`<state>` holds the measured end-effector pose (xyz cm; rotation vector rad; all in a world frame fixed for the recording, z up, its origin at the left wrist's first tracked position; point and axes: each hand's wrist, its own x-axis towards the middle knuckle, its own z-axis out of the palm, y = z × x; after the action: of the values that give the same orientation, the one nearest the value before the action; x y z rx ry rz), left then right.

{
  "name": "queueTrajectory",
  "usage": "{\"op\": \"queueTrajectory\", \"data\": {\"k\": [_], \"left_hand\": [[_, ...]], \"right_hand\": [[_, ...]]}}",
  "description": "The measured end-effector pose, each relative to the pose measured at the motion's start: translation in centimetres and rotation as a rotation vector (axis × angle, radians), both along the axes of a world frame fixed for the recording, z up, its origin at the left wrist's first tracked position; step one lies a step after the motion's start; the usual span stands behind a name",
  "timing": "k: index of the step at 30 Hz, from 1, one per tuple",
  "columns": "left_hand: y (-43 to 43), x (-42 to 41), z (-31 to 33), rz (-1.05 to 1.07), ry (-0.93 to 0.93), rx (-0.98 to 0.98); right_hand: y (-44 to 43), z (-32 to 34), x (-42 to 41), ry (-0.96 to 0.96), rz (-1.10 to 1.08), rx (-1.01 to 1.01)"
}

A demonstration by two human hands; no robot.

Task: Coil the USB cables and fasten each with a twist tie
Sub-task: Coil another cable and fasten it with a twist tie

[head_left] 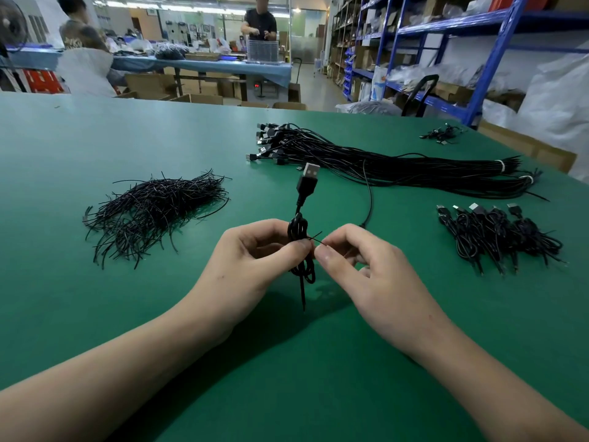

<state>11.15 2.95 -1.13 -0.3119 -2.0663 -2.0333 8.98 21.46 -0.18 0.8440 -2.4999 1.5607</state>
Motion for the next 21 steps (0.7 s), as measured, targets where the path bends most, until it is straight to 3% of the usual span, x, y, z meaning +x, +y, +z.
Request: {"op": "queueTrajectory", "data": {"k": [5,10,14,21], "left_hand": [[0.0,0.2,0.1,0.04,-0.033,-0.142],[0.5,0.5,0.1,0.089,0.018,-0.276],[0.7,0.6,0.1,0.145,0.064,-0.313],[0.5,0.5,-0.2,0.091,0.043,-0.298]], "right_hand": [[-0.6,-0.5,0.3,-0.013,0.03,-0.008],[-0.9,-0.8,-0.6,-0.372,0.047,-0.175],[-1.1,-0.8,-0.4,-0.545,0.073,-0.272],[-1.0,-0.6,-0.2,-0.535,0.081,-0.295]]}}
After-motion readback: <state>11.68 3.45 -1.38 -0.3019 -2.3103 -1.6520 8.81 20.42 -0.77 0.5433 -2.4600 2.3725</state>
